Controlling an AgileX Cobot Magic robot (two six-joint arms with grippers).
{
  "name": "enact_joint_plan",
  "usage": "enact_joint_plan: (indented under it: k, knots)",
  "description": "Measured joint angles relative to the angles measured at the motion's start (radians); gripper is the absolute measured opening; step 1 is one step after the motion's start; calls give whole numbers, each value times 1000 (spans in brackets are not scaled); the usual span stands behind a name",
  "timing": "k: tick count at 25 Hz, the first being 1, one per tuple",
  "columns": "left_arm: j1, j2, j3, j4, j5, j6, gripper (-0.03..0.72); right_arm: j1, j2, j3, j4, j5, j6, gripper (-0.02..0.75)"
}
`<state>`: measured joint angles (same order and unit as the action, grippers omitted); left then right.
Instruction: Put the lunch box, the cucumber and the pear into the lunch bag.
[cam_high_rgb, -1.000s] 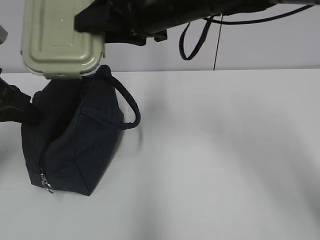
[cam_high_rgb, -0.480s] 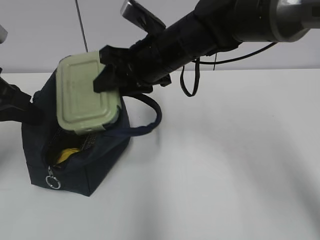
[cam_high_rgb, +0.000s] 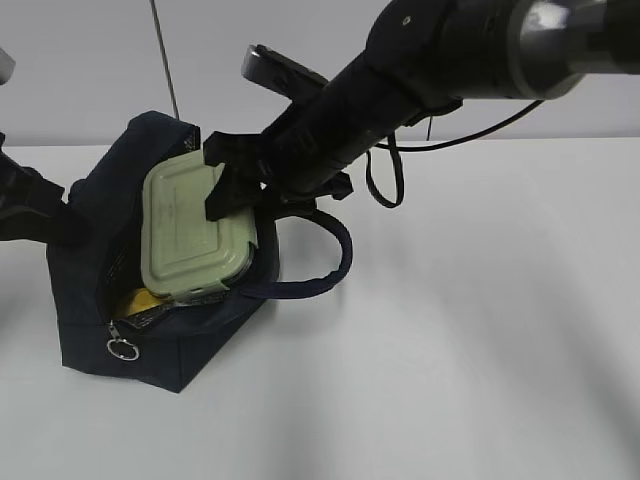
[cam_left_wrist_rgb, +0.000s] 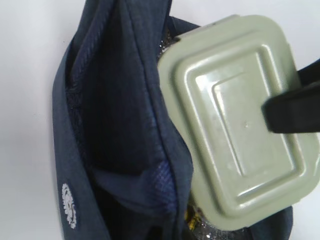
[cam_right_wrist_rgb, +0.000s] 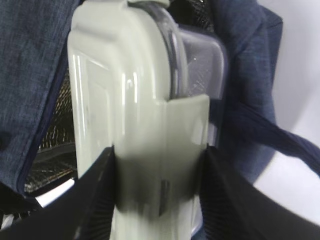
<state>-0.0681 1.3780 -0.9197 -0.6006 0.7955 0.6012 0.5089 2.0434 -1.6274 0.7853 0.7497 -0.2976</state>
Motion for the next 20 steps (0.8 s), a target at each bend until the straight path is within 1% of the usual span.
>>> enact_joint_plan:
  k: [6, 15, 16, 18, 20]
  knots:
    - [0, 0, 0, 1, 0, 0, 1, 32, 77, -68, 40, -21, 34, 341]
    - [-20, 0, 0, 11, 0, 0, 1, 55, 155, -143, 41, -36, 24, 347]
    - [-20, 0, 0, 11, 1, 0, 1, 57, 163, -153, 41, -24, 13, 391]
    - [-21, 0, 0, 11, 1, 0, 1, 57, 165, -177, 30, 12, -3, 412]
    - [-21, 0, 0, 11, 0, 0, 1, 57, 165, -204, 18, 57, -14, 454]
